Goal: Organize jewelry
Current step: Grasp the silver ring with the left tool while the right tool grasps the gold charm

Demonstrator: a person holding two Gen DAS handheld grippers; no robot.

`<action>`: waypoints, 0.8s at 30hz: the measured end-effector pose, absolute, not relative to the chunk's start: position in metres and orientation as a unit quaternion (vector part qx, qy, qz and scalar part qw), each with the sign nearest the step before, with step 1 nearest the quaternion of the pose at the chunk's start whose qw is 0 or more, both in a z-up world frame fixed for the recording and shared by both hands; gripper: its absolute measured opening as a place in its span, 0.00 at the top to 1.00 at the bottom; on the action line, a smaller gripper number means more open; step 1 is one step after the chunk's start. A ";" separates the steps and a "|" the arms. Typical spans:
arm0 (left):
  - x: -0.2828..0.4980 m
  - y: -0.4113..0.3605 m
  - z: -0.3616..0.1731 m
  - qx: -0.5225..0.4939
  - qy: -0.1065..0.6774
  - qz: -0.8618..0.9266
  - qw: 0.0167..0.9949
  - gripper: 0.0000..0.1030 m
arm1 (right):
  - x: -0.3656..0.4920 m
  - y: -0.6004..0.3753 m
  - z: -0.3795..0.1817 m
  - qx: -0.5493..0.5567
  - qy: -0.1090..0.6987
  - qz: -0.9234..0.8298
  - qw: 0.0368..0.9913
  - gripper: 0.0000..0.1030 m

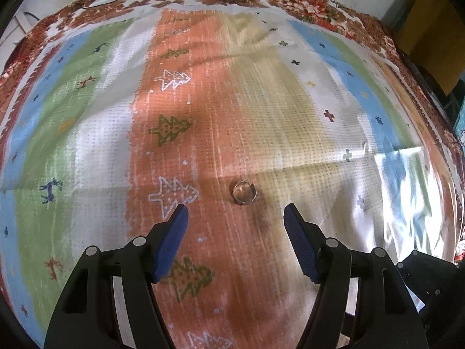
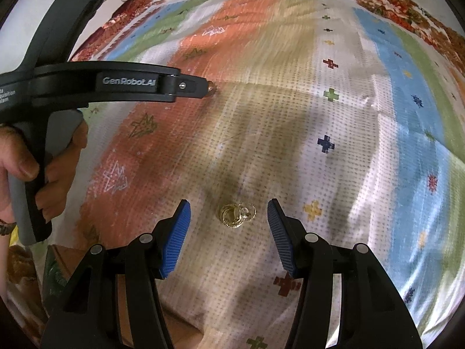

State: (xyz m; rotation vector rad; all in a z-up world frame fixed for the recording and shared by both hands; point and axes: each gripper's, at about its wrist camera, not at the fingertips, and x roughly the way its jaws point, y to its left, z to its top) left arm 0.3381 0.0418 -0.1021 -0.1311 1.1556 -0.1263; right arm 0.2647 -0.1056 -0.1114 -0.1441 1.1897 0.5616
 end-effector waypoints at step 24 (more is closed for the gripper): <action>0.360 0.029 -0.124 -0.005 0.567 -0.049 0.822 0.82 | 0.273 -0.092 -0.127 -0.095 0.566 0.243 0.782 0.66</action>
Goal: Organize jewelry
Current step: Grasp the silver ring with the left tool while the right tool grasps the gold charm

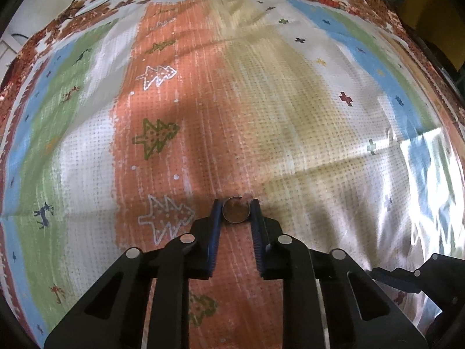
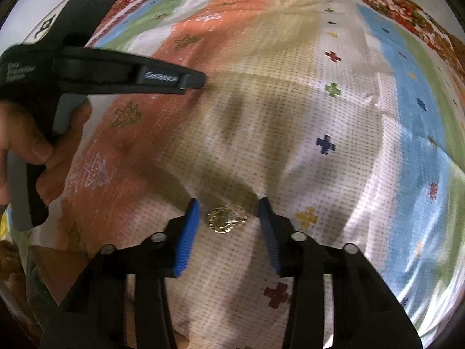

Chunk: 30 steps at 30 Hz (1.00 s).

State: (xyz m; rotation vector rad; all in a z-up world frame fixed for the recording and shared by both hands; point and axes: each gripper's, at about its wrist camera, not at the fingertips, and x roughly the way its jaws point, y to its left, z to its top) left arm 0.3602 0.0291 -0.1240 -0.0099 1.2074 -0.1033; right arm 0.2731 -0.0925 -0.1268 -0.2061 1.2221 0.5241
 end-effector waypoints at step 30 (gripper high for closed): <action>0.303 0.045 -0.078 -0.031 0.529 -0.037 0.847 0.82 | 0.245 -0.099 -0.084 -0.078 0.514 0.275 0.809 0.89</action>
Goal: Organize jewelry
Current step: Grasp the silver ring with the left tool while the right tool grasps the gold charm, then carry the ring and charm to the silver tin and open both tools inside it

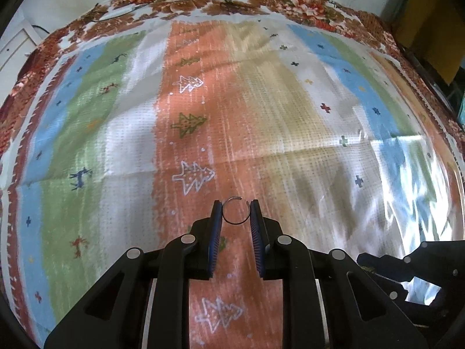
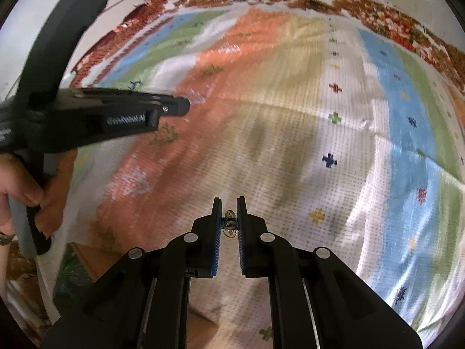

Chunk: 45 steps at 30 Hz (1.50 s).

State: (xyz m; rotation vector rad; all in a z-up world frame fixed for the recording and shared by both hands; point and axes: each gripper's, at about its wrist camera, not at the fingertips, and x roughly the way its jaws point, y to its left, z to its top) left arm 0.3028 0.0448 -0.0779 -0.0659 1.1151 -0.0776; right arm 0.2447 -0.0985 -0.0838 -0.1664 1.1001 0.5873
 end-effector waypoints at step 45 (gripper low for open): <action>0.140 0.032 -0.005 -0.056 0.438 -0.071 0.894 0.82 | 0.142 -0.125 -0.017 -0.045 0.394 0.322 0.859 0.89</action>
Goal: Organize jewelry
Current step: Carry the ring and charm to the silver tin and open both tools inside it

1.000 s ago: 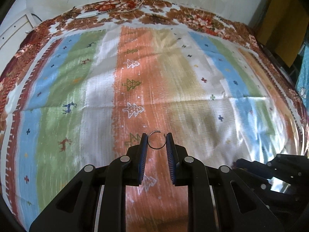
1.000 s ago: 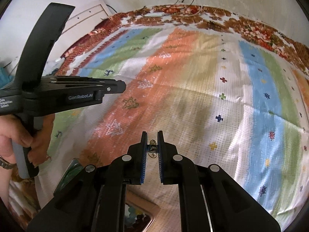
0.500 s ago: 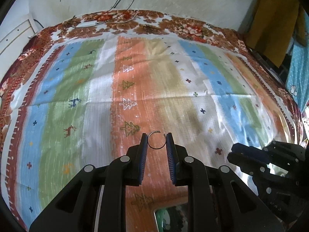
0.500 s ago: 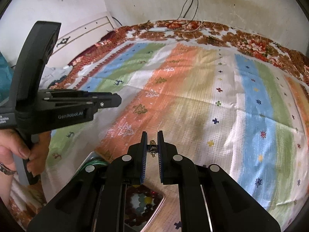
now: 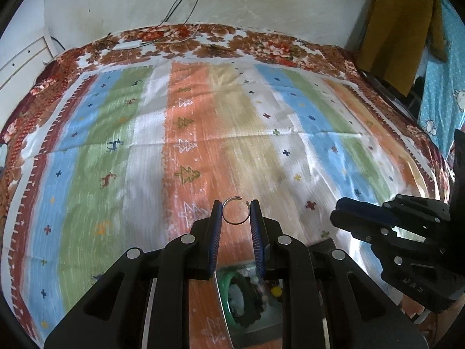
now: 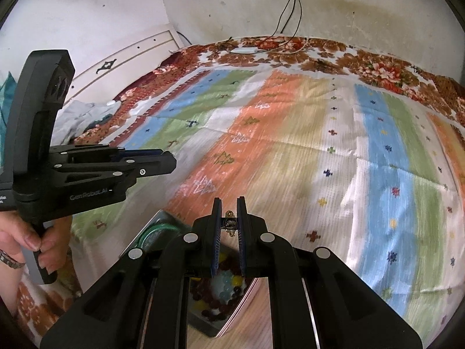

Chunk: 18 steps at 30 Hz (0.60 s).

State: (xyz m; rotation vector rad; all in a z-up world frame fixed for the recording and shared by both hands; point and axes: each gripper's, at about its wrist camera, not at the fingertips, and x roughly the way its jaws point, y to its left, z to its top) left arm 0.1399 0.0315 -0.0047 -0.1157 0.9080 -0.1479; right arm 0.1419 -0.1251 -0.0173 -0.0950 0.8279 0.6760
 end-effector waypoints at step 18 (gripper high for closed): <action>0.088 0.014 -0.006 -0.046 0.434 -0.097 0.895 0.81 | 0.099 -0.124 -0.019 -0.047 0.403 0.348 0.845 0.89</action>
